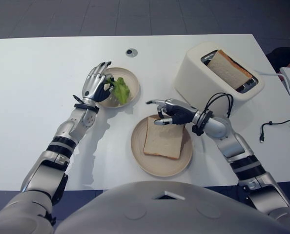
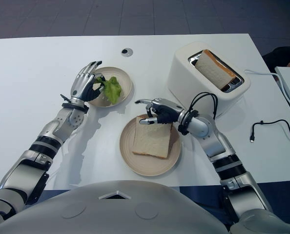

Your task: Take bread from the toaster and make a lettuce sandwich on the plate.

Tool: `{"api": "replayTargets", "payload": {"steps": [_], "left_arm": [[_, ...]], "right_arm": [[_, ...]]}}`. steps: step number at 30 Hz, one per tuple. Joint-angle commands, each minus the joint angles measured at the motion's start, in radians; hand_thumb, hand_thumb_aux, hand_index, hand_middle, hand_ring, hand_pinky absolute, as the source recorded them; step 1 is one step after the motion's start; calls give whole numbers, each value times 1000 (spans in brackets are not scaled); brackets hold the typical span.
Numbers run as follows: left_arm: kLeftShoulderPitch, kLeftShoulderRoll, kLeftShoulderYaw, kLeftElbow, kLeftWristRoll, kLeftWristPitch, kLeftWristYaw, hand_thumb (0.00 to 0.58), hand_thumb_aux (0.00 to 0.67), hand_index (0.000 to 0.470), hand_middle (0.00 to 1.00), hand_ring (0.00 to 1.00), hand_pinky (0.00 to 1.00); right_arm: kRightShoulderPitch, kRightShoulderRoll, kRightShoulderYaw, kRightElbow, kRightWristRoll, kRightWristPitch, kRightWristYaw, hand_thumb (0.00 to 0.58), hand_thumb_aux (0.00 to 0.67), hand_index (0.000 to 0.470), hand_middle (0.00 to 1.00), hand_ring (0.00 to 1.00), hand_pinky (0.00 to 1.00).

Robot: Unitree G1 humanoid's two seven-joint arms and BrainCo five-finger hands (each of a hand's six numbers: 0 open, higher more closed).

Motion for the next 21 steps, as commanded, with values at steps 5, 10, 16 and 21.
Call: {"api": "replayTargets", "payload": {"steps": [5,10,16,21], "left_arm": [[42,-9,15,-95,-86,-152,-40,580,670,470,0,0,0],[59,-28,16,-125,-137,-248,-86,580,670,470,0,0,0],[112,-47,-36,-210,-205,-413,-197,580,670,470,0,0,0],[190,-38,-93,-241,-257,-539,-326,580,670,470,0,0,0]], "right_arm": [[8,2,-57,-6,20,5,-37,0,0,0,753,753,753],[1,14,-88,-22,47,9,-56,0,0,0,753,753,753],[1,55,-189,-125,188,50,-89,0,0,0,686,686,686],[7,48,-247,-180,256,90,-78,0,0,0,686,686,686]]}}
